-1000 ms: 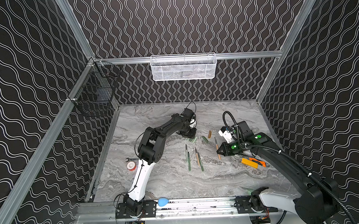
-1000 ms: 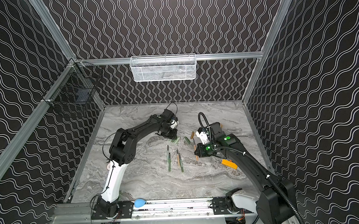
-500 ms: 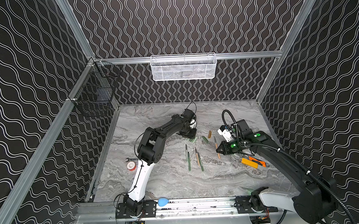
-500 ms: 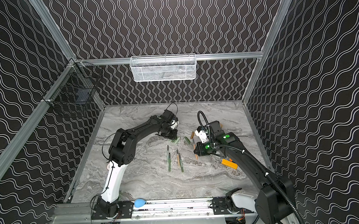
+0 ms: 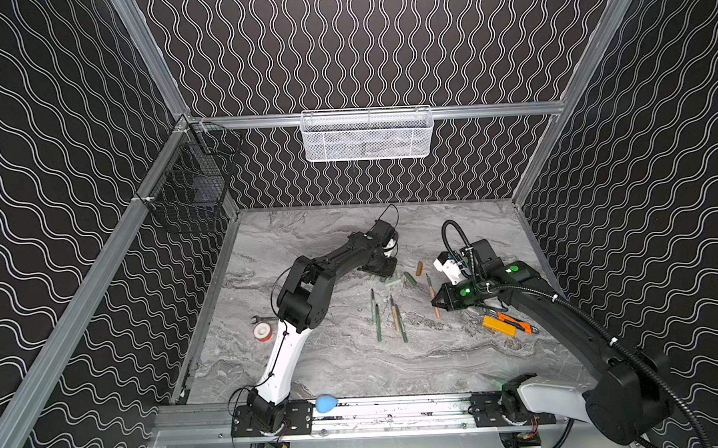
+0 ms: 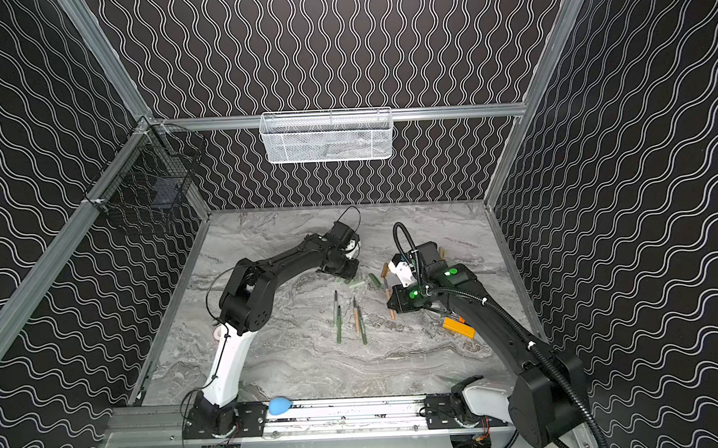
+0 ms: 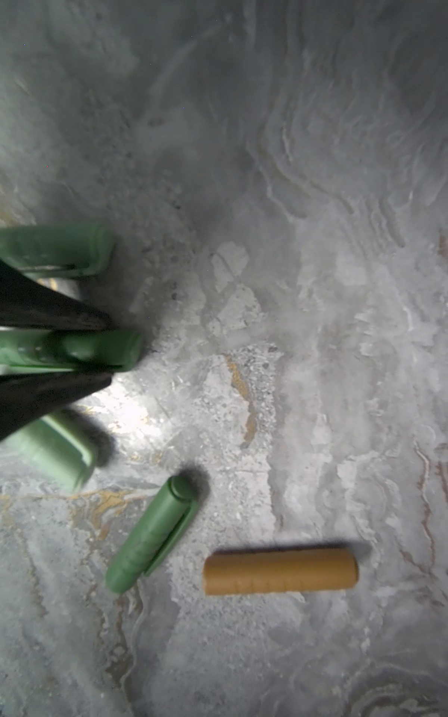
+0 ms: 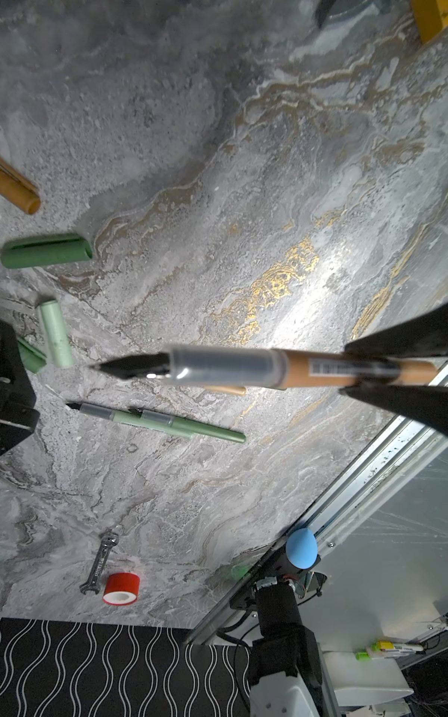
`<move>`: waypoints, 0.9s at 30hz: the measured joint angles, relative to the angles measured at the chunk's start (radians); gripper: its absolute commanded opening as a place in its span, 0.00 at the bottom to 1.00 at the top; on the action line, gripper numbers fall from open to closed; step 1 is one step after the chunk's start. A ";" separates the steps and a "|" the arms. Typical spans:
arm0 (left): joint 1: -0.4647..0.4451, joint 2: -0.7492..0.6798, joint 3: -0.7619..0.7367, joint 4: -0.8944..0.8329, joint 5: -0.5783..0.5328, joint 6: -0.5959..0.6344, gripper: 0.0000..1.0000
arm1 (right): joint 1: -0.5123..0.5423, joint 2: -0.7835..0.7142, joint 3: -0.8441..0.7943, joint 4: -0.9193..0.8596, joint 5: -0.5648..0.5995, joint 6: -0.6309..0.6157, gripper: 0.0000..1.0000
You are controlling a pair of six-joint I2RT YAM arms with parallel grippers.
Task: Insert the pens into the pen caps
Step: 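Lower the open left gripper onto a pale green cap, then close the left gripper on the pale green cap and lift it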
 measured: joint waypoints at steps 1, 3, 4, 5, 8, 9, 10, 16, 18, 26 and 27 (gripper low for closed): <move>0.000 -0.003 -0.005 0.006 0.005 -0.002 0.19 | 0.002 0.000 0.000 0.000 -0.003 0.000 0.13; 0.002 -0.008 -0.013 0.013 0.010 -0.004 0.19 | 0.005 0.000 0.000 0.000 -0.005 0.000 0.13; 0.004 -0.010 -0.014 0.012 0.015 -0.007 0.19 | 0.008 0.000 0.000 0.000 -0.007 0.000 0.13; 0.004 -0.012 -0.014 0.011 0.021 -0.010 0.19 | 0.010 0.000 0.000 0.000 -0.007 0.000 0.13; 0.008 -0.019 -0.016 -0.010 0.028 -0.024 0.19 | 0.012 0.000 0.000 0.000 -0.009 0.000 0.13; 0.010 -0.021 -0.015 -0.015 0.037 -0.025 0.19 | 0.013 0.000 0.000 0.000 -0.010 0.000 0.13; 0.014 -0.023 -0.015 -0.023 0.049 -0.026 0.18 | 0.014 0.000 0.000 0.001 -0.010 0.000 0.13; 0.052 -0.097 -0.047 -0.023 0.132 -0.073 0.18 | 0.035 0.009 0.000 0.003 -0.025 0.000 0.13; 0.064 -0.125 -0.058 0.001 0.172 -0.088 0.18 | 0.055 0.021 0.000 0.009 -0.026 -0.001 0.13; 0.110 -0.253 -0.171 0.157 0.362 -0.237 0.18 | 0.114 0.104 0.057 0.056 -0.049 -0.005 0.13; 0.115 -0.273 -0.196 0.183 0.385 -0.266 0.18 | 0.122 0.117 0.062 0.065 -0.054 -0.005 0.13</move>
